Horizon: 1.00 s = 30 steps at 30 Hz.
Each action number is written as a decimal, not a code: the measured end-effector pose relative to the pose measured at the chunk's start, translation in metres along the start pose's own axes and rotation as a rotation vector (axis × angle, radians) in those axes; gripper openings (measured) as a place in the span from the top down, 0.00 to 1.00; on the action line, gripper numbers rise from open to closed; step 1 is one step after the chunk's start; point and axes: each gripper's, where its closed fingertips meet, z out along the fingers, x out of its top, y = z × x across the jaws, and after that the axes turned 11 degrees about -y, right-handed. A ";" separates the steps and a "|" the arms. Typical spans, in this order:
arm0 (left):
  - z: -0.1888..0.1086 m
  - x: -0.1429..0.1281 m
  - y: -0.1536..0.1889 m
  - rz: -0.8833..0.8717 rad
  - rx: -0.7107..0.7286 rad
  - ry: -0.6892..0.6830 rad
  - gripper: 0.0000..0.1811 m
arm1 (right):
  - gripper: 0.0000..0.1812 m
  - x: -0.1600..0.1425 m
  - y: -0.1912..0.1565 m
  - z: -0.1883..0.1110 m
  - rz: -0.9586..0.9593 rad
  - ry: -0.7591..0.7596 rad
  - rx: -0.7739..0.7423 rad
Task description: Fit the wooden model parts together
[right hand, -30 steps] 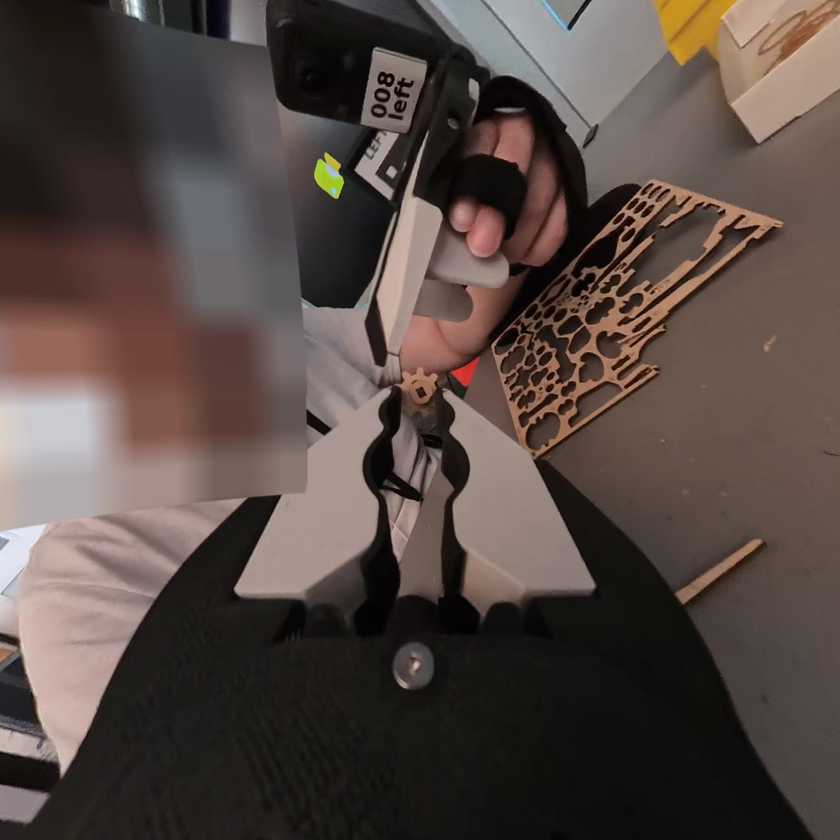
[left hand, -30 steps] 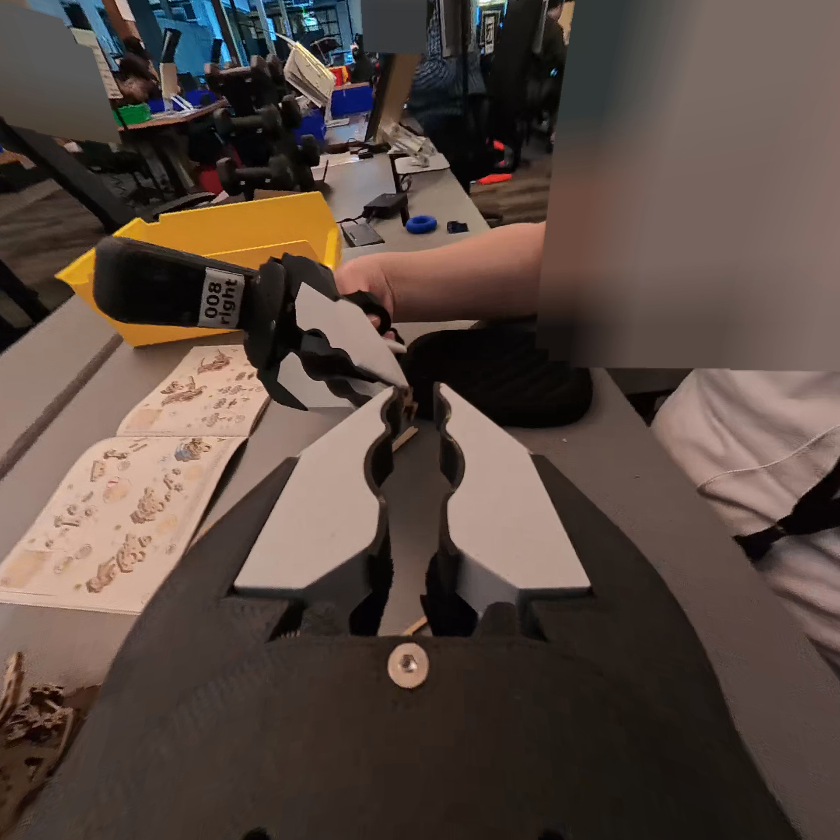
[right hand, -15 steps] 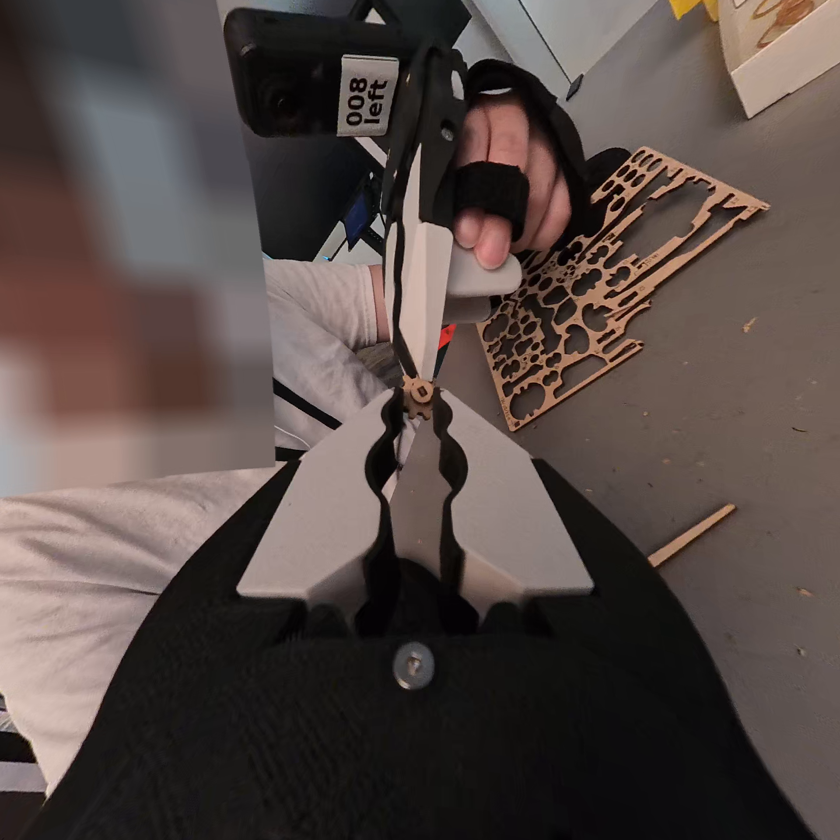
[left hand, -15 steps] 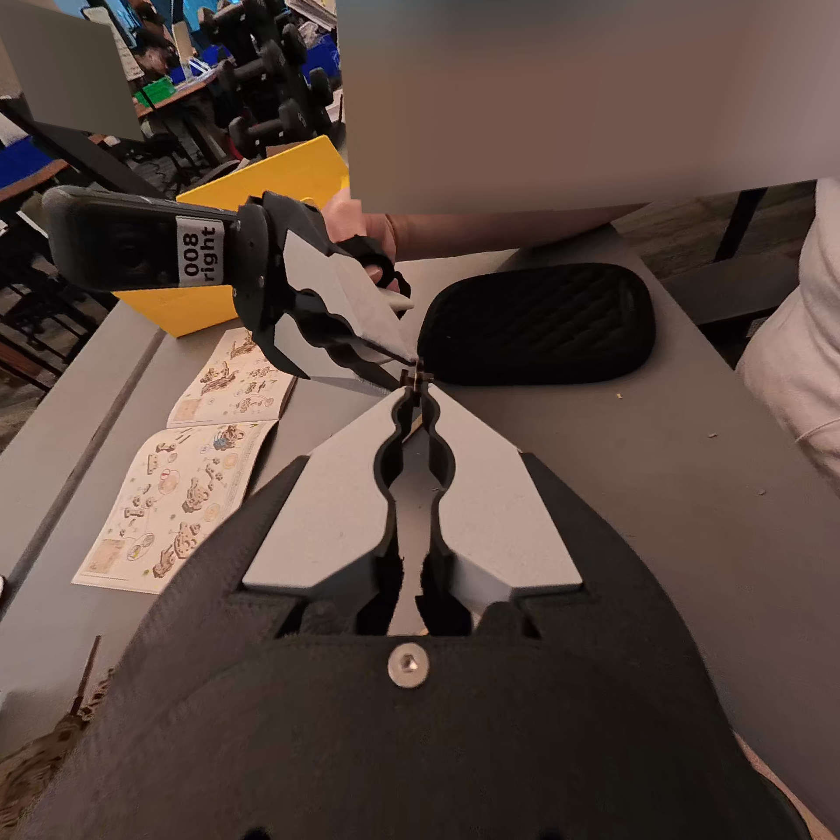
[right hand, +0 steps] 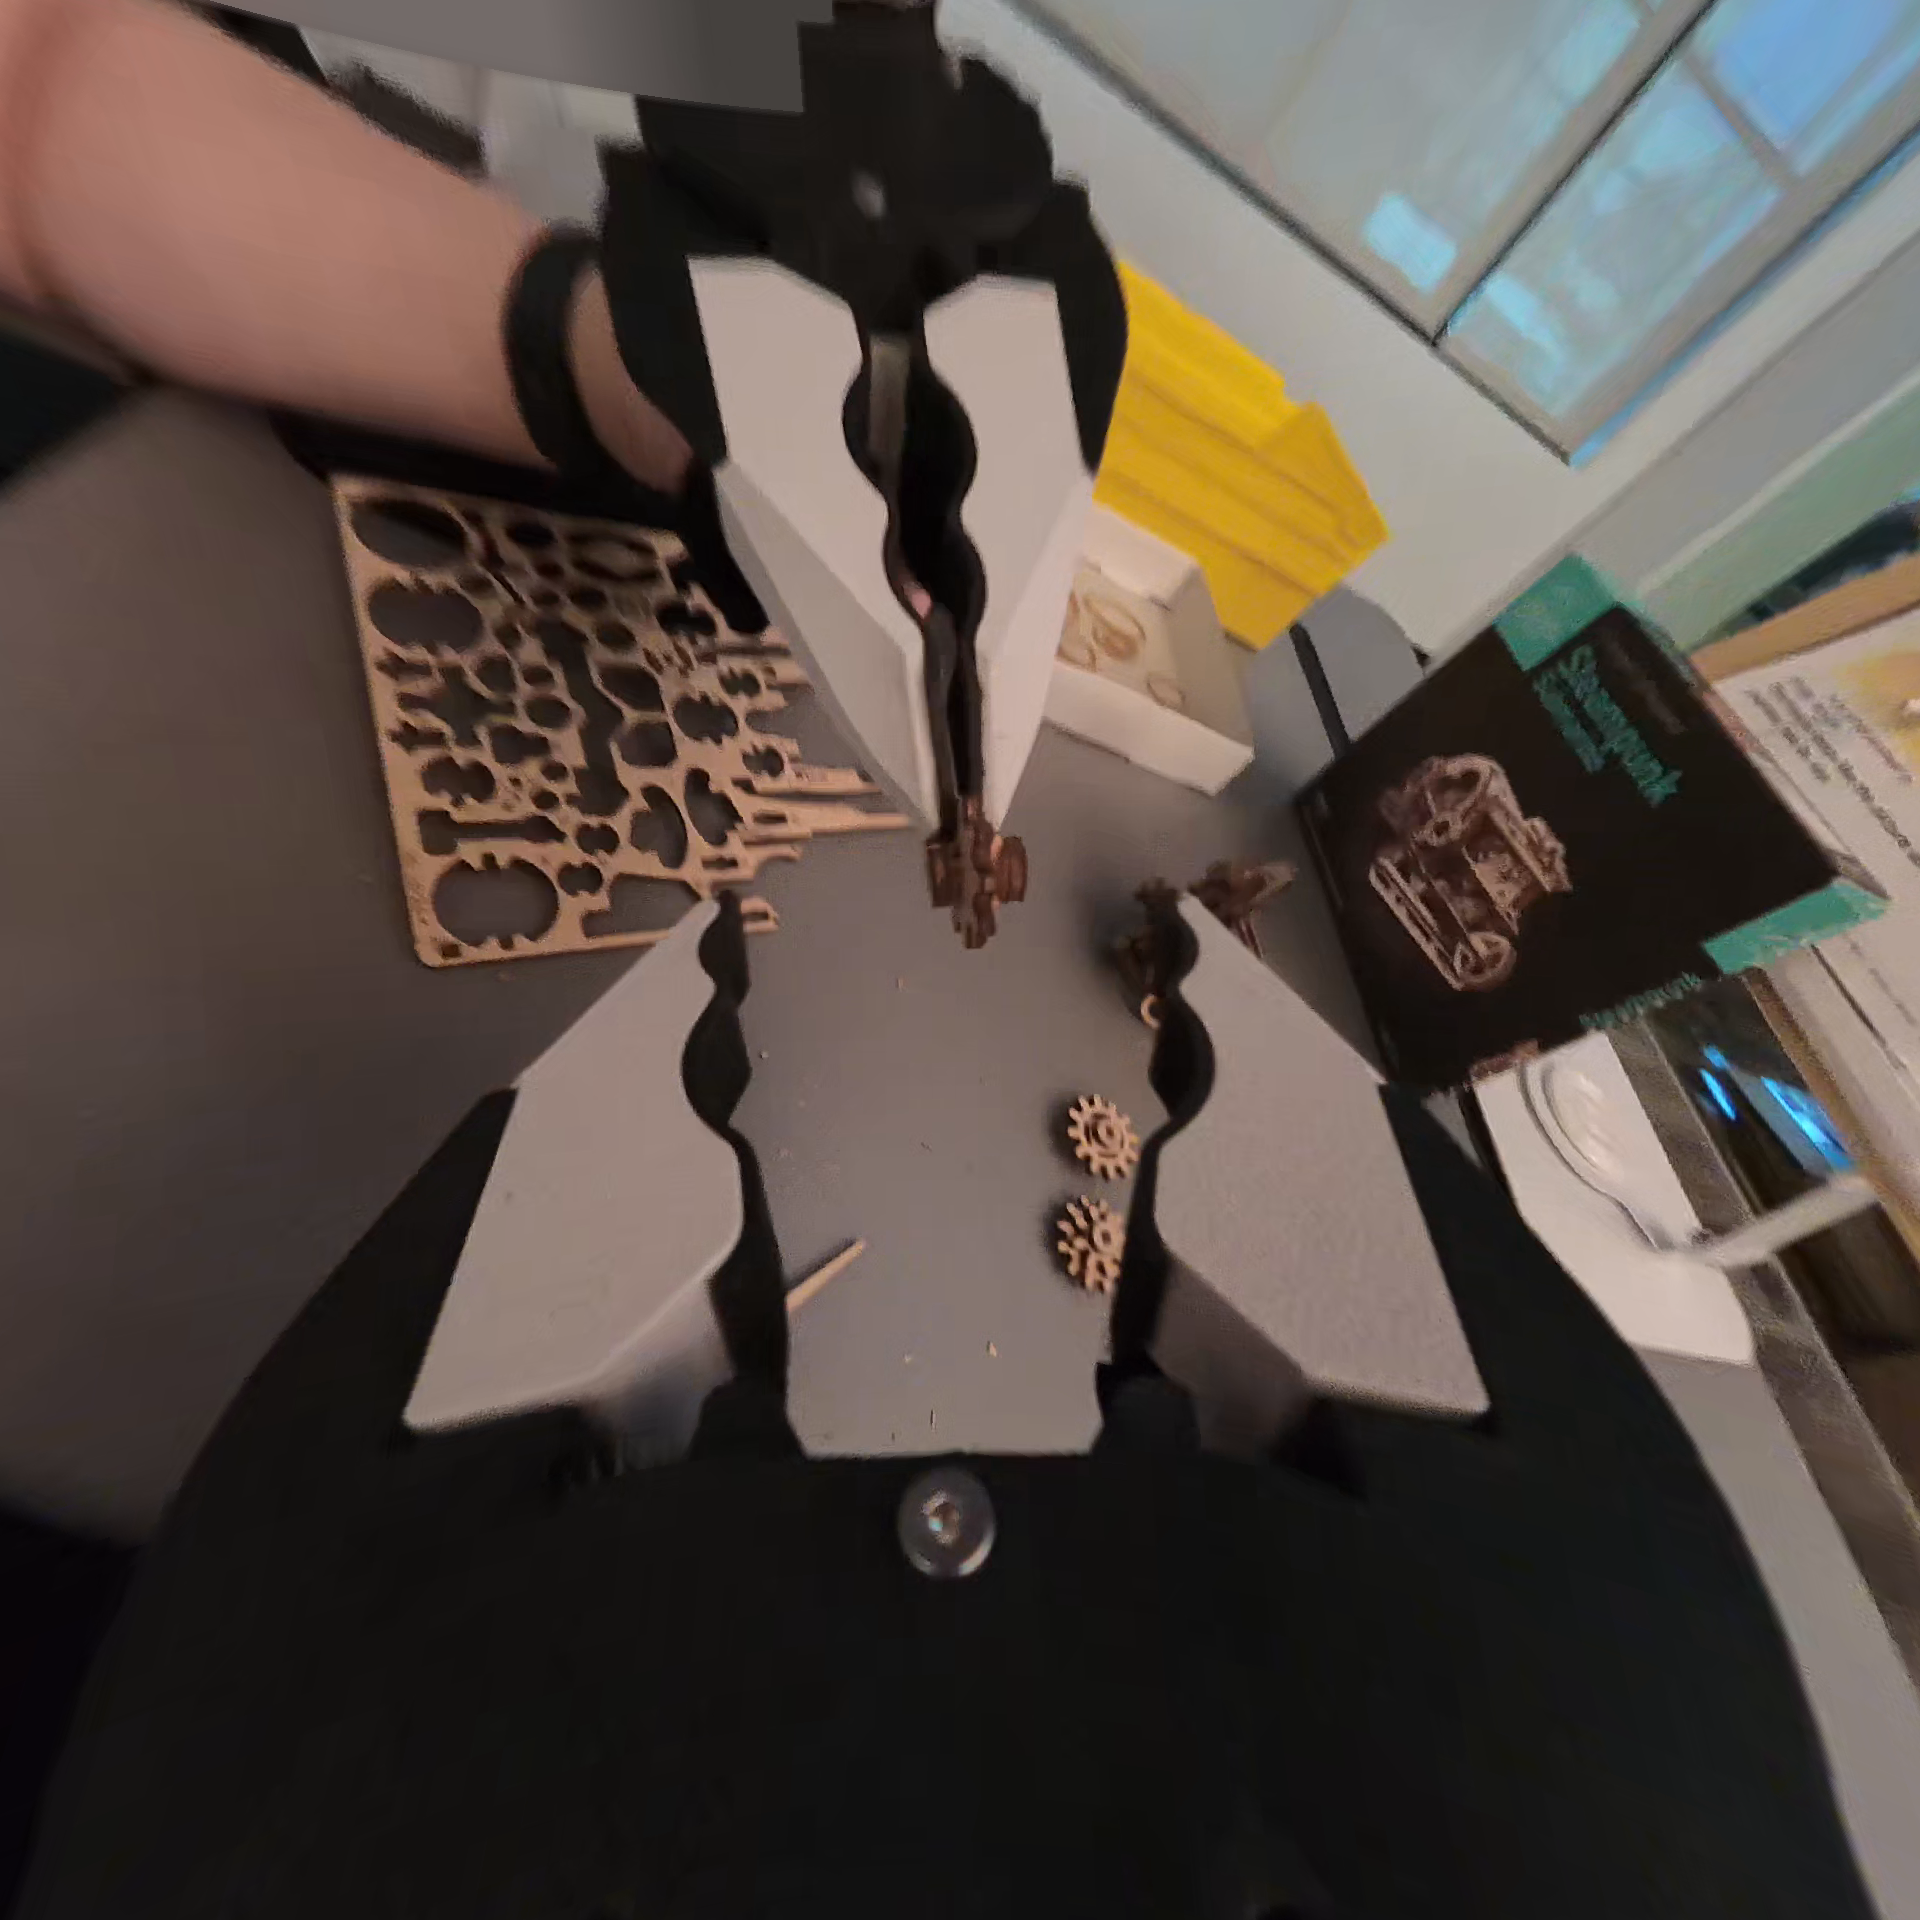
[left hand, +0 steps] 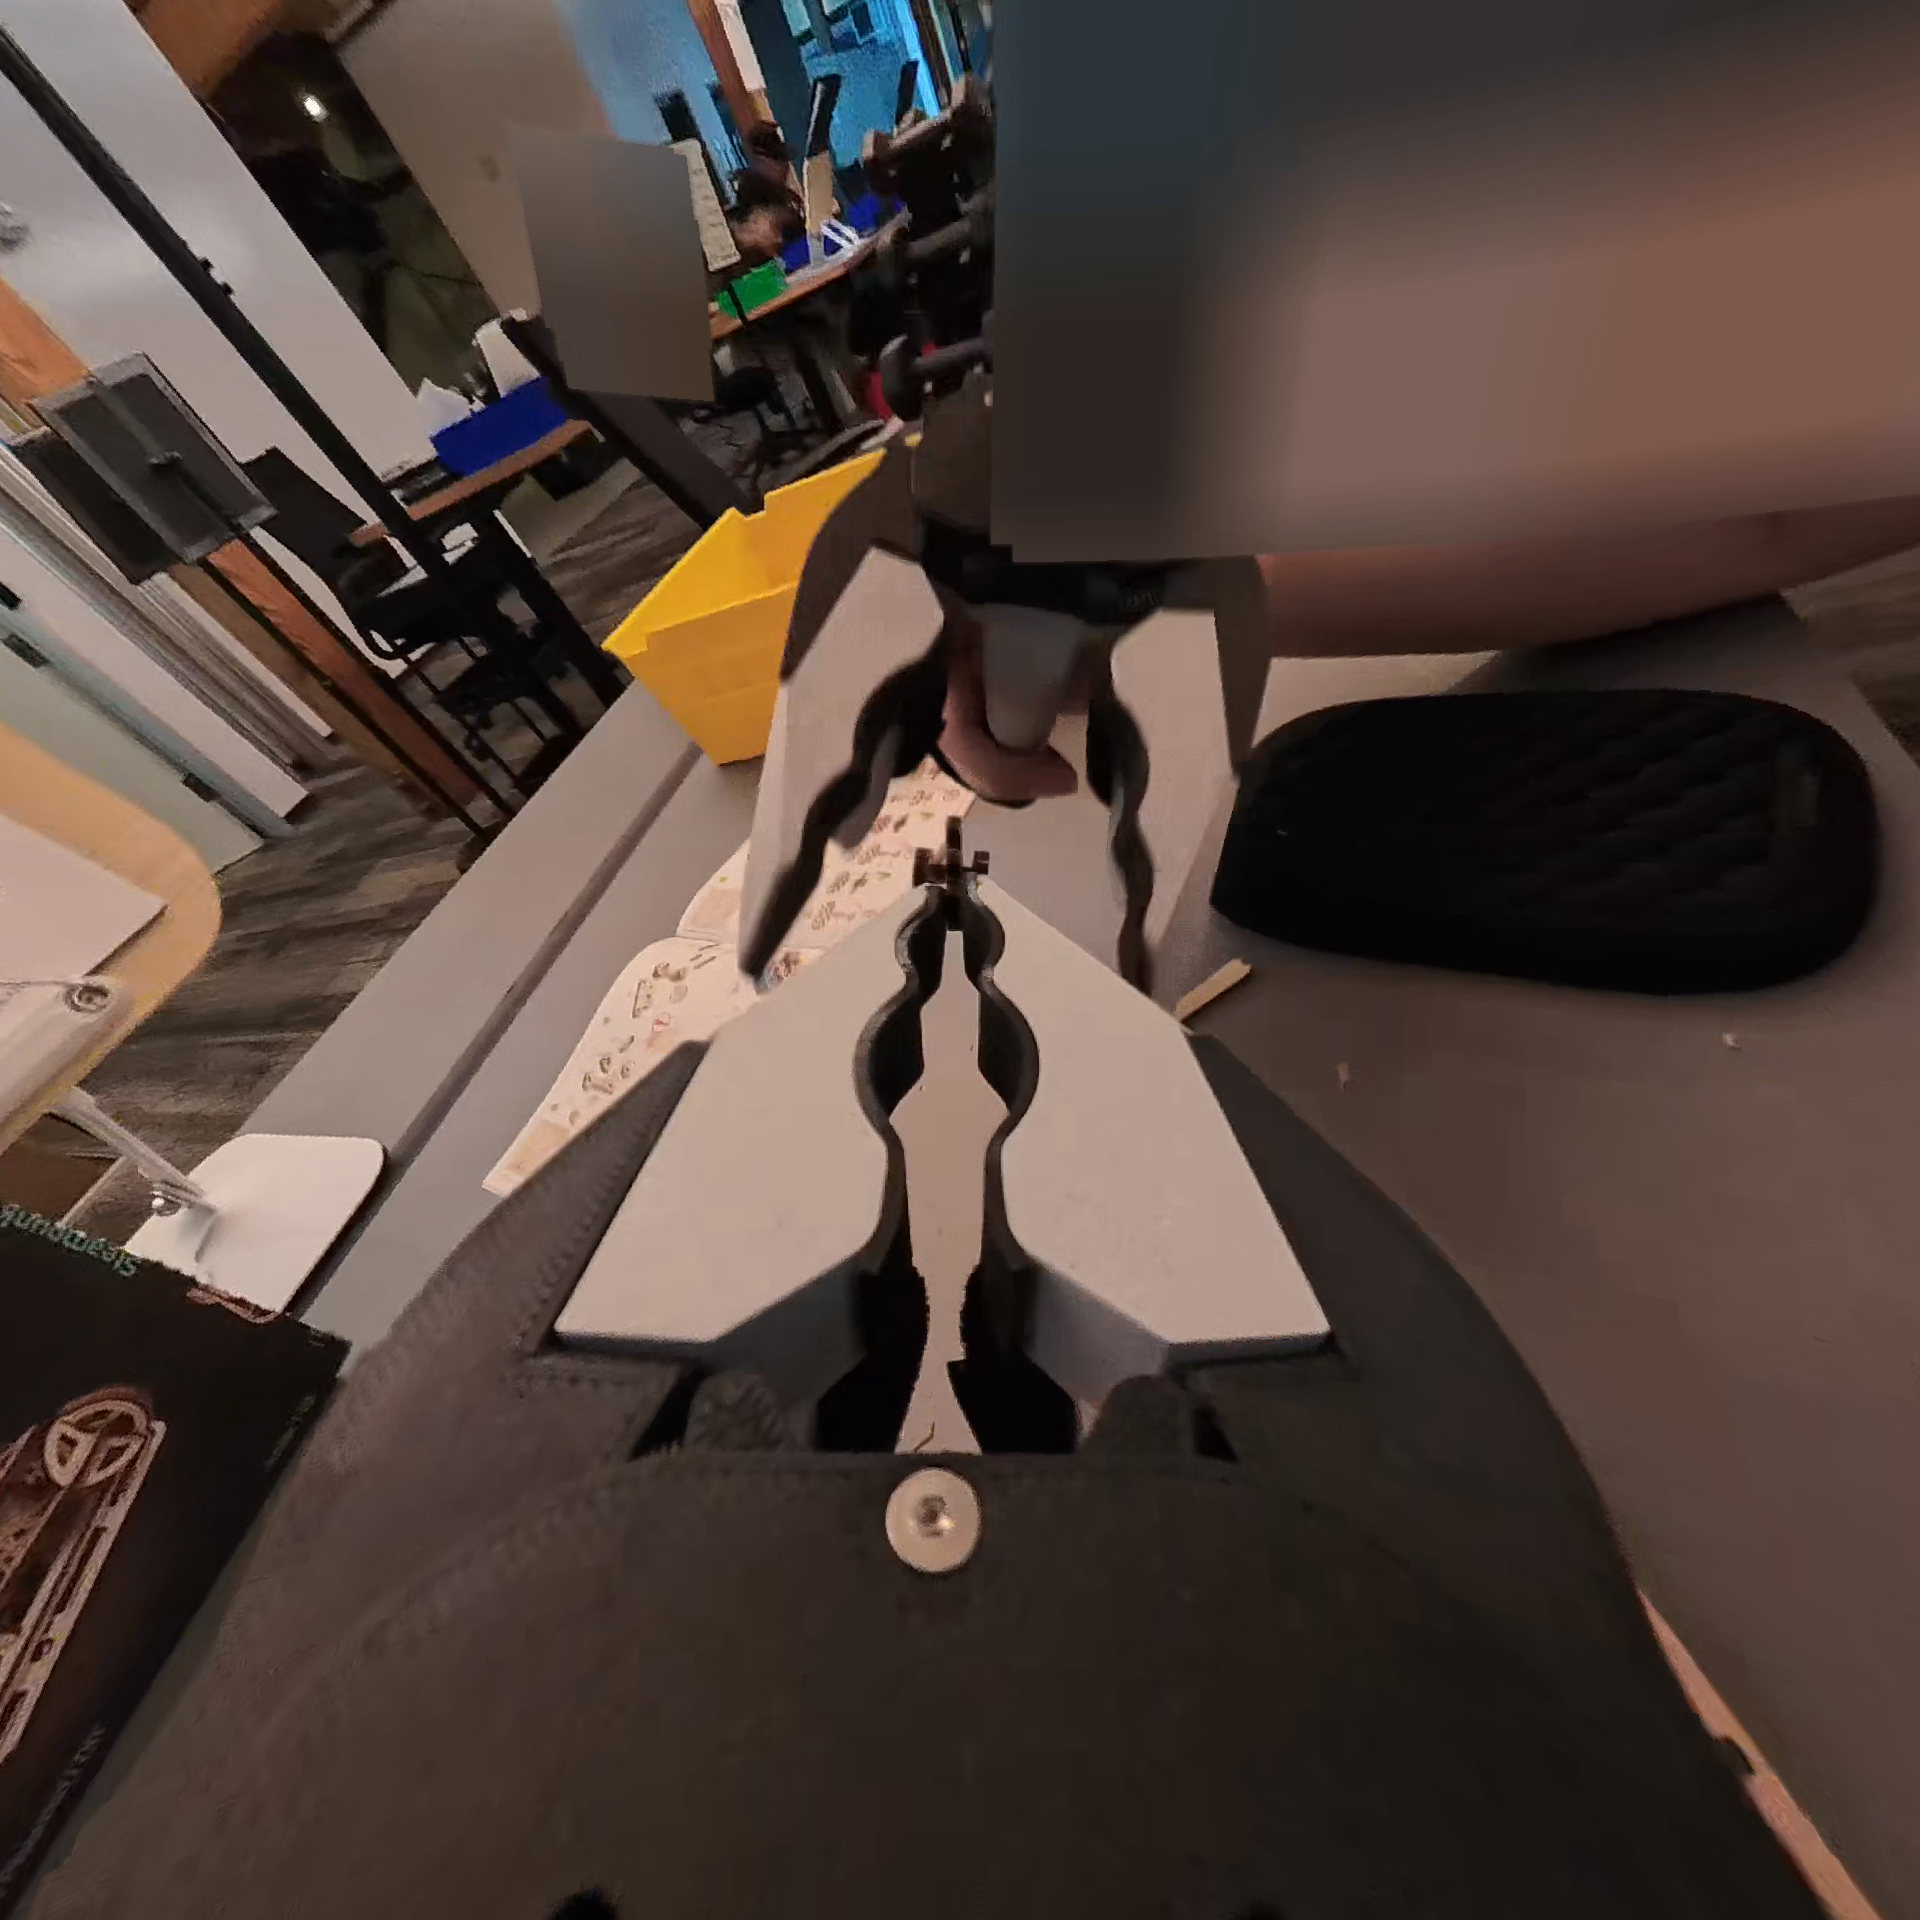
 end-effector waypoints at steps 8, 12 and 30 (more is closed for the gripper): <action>0.010 0.008 0.023 0.180 0.051 -0.045 1.00 | 0.75 -0.002 -0.014 0.020 -0.020 -0.117 0.020; 0.015 0.005 0.026 0.204 0.061 -0.075 0.99 | 0.82 -0.006 -0.018 0.027 -0.057 -0.173 0.012; 0.016 0.003 0.029 0.188 0.036 -0.099 0.99 | 0.85 -0.010 -0.023 0.033 -0.091 -0.212 0.022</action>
